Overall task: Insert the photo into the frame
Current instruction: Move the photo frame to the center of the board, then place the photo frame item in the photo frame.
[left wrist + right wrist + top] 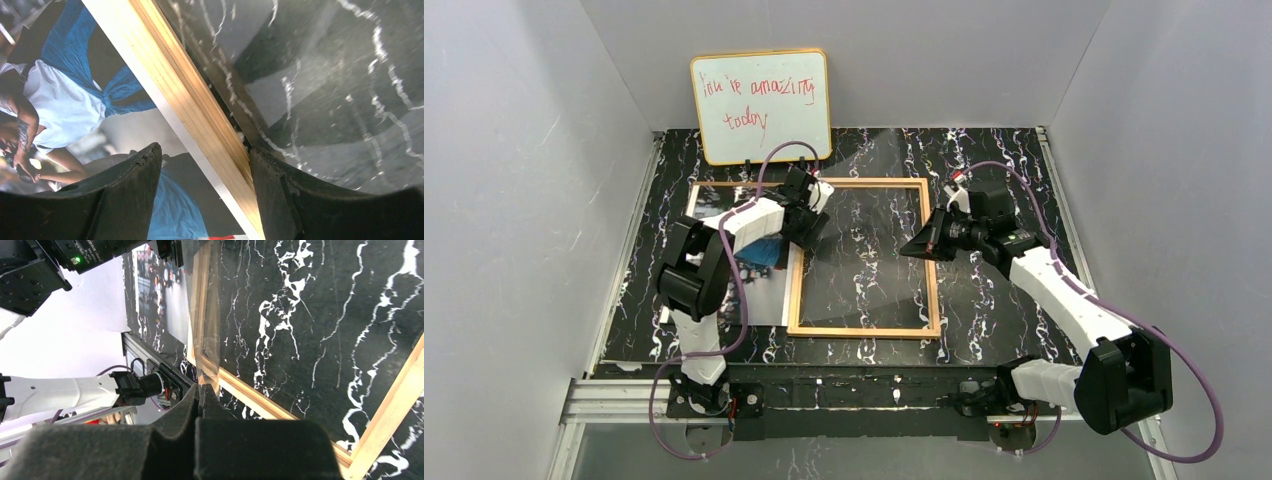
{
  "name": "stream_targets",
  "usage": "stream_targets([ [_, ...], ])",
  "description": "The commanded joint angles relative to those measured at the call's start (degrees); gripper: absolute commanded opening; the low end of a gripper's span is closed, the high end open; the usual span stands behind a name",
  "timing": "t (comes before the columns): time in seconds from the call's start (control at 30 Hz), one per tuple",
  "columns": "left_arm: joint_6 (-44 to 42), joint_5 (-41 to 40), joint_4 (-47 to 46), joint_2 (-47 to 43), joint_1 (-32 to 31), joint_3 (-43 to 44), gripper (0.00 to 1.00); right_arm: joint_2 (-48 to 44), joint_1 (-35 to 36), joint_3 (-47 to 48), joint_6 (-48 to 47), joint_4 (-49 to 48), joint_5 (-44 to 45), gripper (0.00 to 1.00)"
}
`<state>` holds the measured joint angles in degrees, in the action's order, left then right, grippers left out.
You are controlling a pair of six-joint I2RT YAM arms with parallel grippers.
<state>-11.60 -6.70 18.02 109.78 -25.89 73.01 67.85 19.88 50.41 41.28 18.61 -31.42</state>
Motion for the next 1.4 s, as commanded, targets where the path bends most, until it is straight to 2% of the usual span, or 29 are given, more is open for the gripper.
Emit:
stream_targets([
  [0.0,-6.46,-3.17,8.9,-0.7,2.49,-2.48,0.65,0.89,2.54,-0.66,4.82,-6.45,1.75,0.01],
  [0.07,-6.16,-0.45,11.19,-1.79,3.25,0.59,0.7,0.67,2.71,-0.61,5.89,-7.01,2.09,0.01],
  [0.2,-4.97,6.2,16.51,-3.27,4.27,7.96,0.88,0.08,2.71,1.88,6.86,-6.53,3.19,0.01],
  [0.33,-2.99,12.5,20.18,-5.63,6.84,15.1,0.98,1.13,2.91,5.73,7.74,-5.99,2.58,0.01],
  [0.57,1.32,17.43,24.74,-6.13,18.3,26.14,0.98,4.71,7.98,14.89,10.79,-8.54,2.0,0.01],
  [0.7,3.42,16.01,23.82,-5.55,25.5,26.28,0.98,7.37,12.62,22.24,12.16,-10.75,1.7,0.01],
  [0.73,3.93,15.72,23.46,-5.31,29.13,26.03,0.98,7.8,13.63,23.56,12.94,-11.56,1.45,0.01],
  [0.87,4.72,15.81,22.38,-4.85,34.76,23.51,0.98,7.64,16.87,25.64,14.84,-16.14,0.83,0.01],
  [1.03,3.16,16.36,20.6,-6.09,36.73,18.59,0.98,4.36,18.04,20.92,13.1,-20.49,0.16,0.01],
  [1.23,0.53,19.4,20.29,-6.2,36.42,14.49,0.98,-2.84,18.08,1.64,10.57,-22.99,2.0,0.01],
  [1.37,-4.26,20.51,21.36,-6.28,34.07,11.8,0.98,-8.24,18.17,-10.78,11.68,-23.83,2.03,0.01],
])
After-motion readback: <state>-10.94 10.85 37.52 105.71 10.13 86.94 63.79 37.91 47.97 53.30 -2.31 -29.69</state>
